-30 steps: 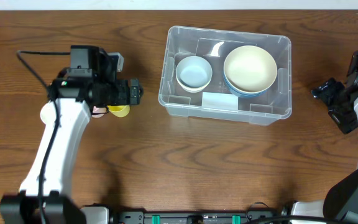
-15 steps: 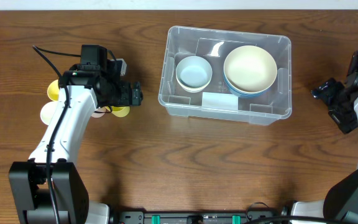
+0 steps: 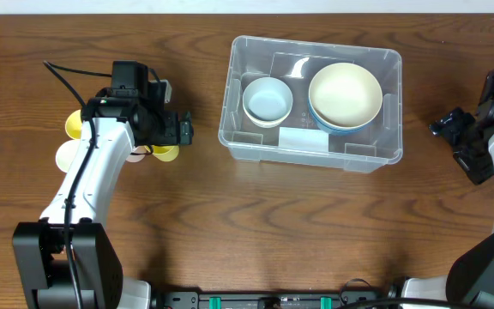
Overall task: Pack container
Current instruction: 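Move the left gripper to the yellow cup in the cluster and grasp it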
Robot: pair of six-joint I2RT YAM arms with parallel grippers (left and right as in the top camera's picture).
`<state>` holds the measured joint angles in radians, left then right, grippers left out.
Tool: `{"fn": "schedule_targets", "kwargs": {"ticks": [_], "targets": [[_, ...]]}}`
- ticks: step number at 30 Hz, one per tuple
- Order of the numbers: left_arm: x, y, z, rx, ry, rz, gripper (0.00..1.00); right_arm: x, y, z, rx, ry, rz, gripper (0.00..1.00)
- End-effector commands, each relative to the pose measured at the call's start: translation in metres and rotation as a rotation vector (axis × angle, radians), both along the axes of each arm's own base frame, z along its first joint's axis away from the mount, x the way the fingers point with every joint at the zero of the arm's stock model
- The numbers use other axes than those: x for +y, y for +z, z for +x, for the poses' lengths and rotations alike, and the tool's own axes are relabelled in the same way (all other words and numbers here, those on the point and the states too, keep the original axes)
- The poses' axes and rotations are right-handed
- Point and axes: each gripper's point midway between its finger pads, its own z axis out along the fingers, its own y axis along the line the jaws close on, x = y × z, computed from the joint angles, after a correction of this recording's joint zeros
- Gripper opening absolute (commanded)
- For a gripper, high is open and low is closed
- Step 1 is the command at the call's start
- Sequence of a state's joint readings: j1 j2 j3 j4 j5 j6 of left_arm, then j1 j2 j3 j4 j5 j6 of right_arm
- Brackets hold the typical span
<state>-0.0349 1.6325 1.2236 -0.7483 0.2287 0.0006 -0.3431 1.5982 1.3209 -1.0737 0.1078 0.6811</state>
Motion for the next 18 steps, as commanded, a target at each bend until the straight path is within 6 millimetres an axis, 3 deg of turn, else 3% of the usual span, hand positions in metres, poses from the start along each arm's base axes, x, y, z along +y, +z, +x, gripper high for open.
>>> {"fn": "schedule_targets", "kwargs": {"ticks": [1, 14, 18], "targets": [[0.004, -0.004, 0.002, 0.006, 0.000, 0.040, 0.98, -0.002, -0.001, -0.001, 0.003, -0.018, -0.004, 0.99], [-0.011, -0.005, 0.001, -0.003, -0.059, 0.047, 0.98, -0.002, -0.001, -0.001, 0.003, -0.018, -0.004, 0.99], [0.001, -0.010, 0.003, -0.007, -0.003, 0.097, 0.98, -0.002, -0.001, -0.001, 0.002, -0.018, -0.004, 0.99]]}}
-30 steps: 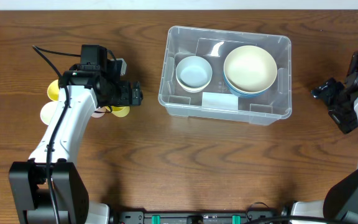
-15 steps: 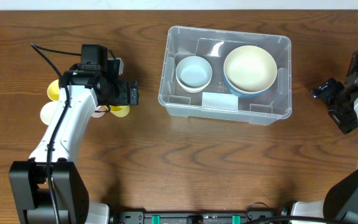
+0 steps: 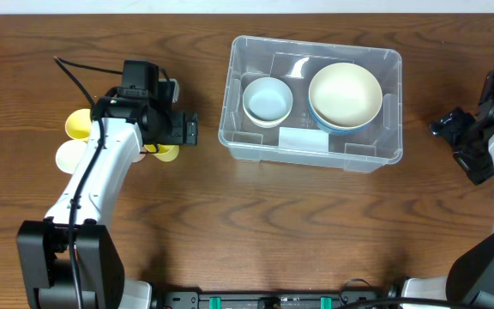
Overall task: Pack container
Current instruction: 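Move the left gripper to the yellow cup in the cluster and grasp it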
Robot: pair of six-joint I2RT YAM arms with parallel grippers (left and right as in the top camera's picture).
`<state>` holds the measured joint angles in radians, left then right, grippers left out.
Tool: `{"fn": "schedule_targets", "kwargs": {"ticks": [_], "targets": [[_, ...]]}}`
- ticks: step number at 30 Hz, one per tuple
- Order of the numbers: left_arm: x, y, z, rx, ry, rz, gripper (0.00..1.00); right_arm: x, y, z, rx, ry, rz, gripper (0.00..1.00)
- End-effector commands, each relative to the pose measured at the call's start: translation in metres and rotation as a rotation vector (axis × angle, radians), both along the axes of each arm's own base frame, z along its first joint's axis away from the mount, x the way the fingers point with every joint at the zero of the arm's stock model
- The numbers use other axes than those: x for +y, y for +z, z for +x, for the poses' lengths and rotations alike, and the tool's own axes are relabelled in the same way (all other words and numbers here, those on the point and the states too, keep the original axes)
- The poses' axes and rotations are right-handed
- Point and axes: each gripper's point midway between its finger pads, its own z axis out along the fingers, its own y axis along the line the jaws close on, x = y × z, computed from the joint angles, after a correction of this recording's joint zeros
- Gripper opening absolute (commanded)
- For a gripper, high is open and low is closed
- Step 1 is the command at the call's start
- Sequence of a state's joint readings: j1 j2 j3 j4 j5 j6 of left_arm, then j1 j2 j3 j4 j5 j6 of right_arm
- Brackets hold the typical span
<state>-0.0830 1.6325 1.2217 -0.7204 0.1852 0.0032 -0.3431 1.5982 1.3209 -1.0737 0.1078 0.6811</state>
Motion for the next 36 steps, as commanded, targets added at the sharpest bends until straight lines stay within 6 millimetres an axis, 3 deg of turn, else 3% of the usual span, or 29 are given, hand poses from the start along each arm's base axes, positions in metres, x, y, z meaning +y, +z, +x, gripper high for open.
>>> {"fn": "schedule_targets", "kwargs": {"ticks": [1, 12, 20, 31, 36], "targets": [[0.014, -0.012, -0.002, 0.021, 0.046, 0.073, 0.98, -0.002, -0.001, -0.001, 0.003, -0.018, -0.004, 0.99], [0.012, -0.018, -0.001, 0.031, 0.040, 0.073, 0.98, -0.002, -0.001, -0.001, 0.002, -0.017, -0.004, 0.99], [0.000, -0.051, -0.005, 0.119, 0.008, 0.084, 0.98, -0.002, -0.001, -0.001, 0.003, -0.018, -0.004, 0.99], [0.000, -0.053, -0.005, 0.120, 0.010, 0.083, 1.00, -0.002, -0.001, -0.001, 0.003, -0.018, -0.004, 0.99], [0.000, -0.053, -0.005, 0.121, 0.010, 0.083, 0.76, -0.002, -0.001, -0.001, 0.003, -0.018, -0.004, 0.99]]}}
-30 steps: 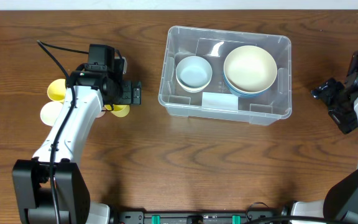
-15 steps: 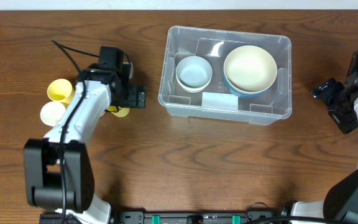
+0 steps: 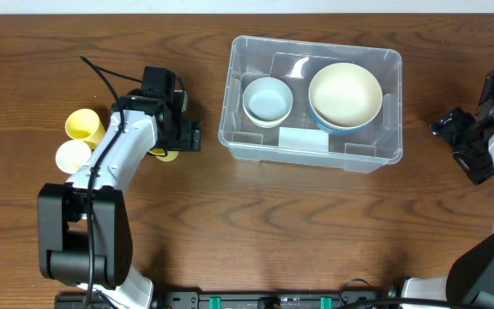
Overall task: Pack container
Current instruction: 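Move the left gripper to the yellow cup in the cluster and grasp it, then lift the yellow cup and carry it over the bin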
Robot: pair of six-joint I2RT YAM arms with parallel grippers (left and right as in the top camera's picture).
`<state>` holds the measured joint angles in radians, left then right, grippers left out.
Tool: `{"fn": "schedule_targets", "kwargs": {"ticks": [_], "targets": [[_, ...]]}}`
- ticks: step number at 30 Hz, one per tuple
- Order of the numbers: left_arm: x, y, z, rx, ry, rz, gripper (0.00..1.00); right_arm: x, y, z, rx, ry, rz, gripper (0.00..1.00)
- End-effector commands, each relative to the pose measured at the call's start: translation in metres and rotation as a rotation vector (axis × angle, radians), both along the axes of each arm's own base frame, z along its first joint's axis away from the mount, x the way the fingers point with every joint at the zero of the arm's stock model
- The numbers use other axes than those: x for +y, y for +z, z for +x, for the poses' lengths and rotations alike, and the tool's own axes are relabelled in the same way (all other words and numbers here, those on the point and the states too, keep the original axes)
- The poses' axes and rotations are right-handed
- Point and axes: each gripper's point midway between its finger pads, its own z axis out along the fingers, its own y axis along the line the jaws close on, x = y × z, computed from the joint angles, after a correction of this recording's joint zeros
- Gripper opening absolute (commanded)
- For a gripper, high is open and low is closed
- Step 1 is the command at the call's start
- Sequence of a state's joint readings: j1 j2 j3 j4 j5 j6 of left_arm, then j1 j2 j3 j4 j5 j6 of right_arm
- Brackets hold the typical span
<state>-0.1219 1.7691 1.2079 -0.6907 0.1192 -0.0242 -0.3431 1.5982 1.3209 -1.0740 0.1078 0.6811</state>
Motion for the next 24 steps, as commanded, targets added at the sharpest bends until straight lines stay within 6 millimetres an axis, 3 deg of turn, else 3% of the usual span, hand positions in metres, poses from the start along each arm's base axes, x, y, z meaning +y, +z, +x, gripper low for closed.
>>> {"fn": "schedule_targets", "kwargs": {"ticks": [1, 4, 8, 10, 24], "targets": [[0.0028, -0.0017, -0.0025, 0.004, 0.002, 0.016, 0.73, -0.0019, -0.0007, -0.0013, 0.002, -0.018, -0.004, 0.99], [0.0028, -0.0017, -0.0025, 0.004, 0.002, 0.016, 0.68, -0.0019, -0.0007, -0.0013, 0.002, -0.018, -0.004, 0.99], [0.0028, -0.0017, -0.0025, 0.005, 0.002, 0.016, 0.42, -0.0019, -0.0007, -0.0013, 0.002, -0.018, -0.004, 0.99], [0.0028, -0.0017, -0.0027, 0.005, 0.002, 0.016, 0.35, -0.0018, -0.0007, -0.0014, 0.002, -0.018, -0.004, 0.99], [0.0029, -0.0018, -0.0033, 0.008, 0.010, 0.014, 0.14, -0.0019, -0.0007, -0.0013, 0.002, -0.018, -0.004, 0.99]]}}
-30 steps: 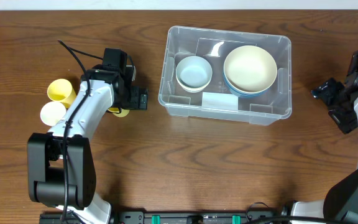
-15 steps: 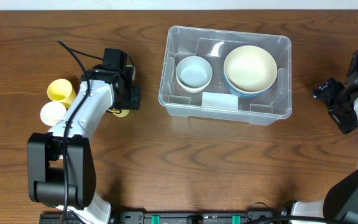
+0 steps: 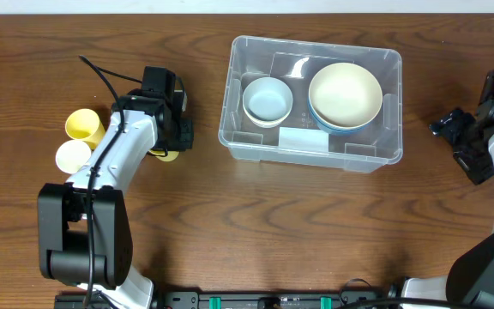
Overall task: Pack container
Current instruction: 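Lift the yellow cup and carry it over the bin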
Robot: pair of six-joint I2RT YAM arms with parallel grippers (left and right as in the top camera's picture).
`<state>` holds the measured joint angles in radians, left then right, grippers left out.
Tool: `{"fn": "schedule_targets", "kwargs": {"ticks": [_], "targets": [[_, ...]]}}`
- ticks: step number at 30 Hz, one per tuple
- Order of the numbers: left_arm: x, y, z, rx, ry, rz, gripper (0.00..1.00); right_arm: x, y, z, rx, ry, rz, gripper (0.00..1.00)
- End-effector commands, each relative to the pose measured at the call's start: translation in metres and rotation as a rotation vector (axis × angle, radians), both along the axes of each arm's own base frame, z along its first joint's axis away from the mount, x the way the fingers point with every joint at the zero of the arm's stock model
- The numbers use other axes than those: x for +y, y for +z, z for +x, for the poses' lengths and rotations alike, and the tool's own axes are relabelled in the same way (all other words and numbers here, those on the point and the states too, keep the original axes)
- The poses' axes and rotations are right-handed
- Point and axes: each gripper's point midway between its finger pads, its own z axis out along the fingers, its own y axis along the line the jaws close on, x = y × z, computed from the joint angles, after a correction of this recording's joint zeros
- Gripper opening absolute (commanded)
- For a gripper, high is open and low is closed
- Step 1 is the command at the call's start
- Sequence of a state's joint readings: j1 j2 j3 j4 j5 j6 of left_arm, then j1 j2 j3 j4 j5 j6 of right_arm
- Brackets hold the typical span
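Observation:
A clear plastic container (image 3: 230, 129) stands at the table's middle. Inside it are a small pale-blue bowl (image 3: 268, 99) on the left and a large cream bowl (image 3: 345, 93) nested in a blue one on the right. My left gripper (image 3: 183, 134) hovers left of the container, just above a small yellow cup (image 3: 166, 155) that it mostly covers. Whether its fingers are open or shut does not show. Further left lie a yellow cup (image 3: 81, 124) and a white cup (image 3: 73, 154). My right gripper (image 3: 446, 127) hangs right of the container with nothing in it.
A white label (image 3: 303, 139) sits on the container's front wall. The left arm's black cable (image 3: 101, 75) loops over the table behind the arm. Bare wood lies in front of the container and between it and the right arm.
My left gripper has drawn back a little to the left, away from the container. The cups, the bowls and the right arm are where they were.
At first my left arm lay over the yellow and white cups, its gripper by the small yellow cup. The gripper then stood further right, nearer the container, with both left cups uncovered. Now it has eased slightly back. The right arm stayed still.

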<state>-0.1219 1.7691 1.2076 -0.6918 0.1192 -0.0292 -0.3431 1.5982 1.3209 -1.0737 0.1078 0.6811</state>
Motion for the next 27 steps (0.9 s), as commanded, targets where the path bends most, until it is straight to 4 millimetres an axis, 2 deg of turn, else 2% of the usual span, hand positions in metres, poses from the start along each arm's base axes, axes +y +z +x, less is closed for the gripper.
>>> {"fn": "schedule_targets", "kwargs": {"ticks": [1, 4, 11, 16, 22, 27], "targets": [[0.003, -0.001, -0.003, 0.006, 0.006, 0.015, 0.12, -0.002, -0.001, -0.001, 0.003, -0.017, -0.004, 0.99], [0.003, 0.001, -0.001, 0.001, 0.032, 0.008, 0.06, -0.002, -0.001, -0.001, 0.003, -0.017, -0.004, 0.99], [0.002, 0.006, 0.002, -0.008, 0.035, 0.006, 0.06, -0.002, -0.001, -0.002, 0.002, -0.018, -0.003, 0.99], [0.001, 0.027, 0.009, -0.047, 0.038, 0.000, 0.06, -0.002, -0.001, -0.002, 0.003, -0.018, -0.004, 0.99], [-0.001, 0.087, 0.021, -0.188, 0.037, -0.021, 0.06, -0.002, -0.001, -0.001, 0.002, -0.018, -0.004, 0.99], [-0.007, 0.161, 0.023, -0.372, 0.023, -0.050, 0.06, -0.002, -0.001, -0.001, 0.002, -0.018, -0.004, 0.99]]}}
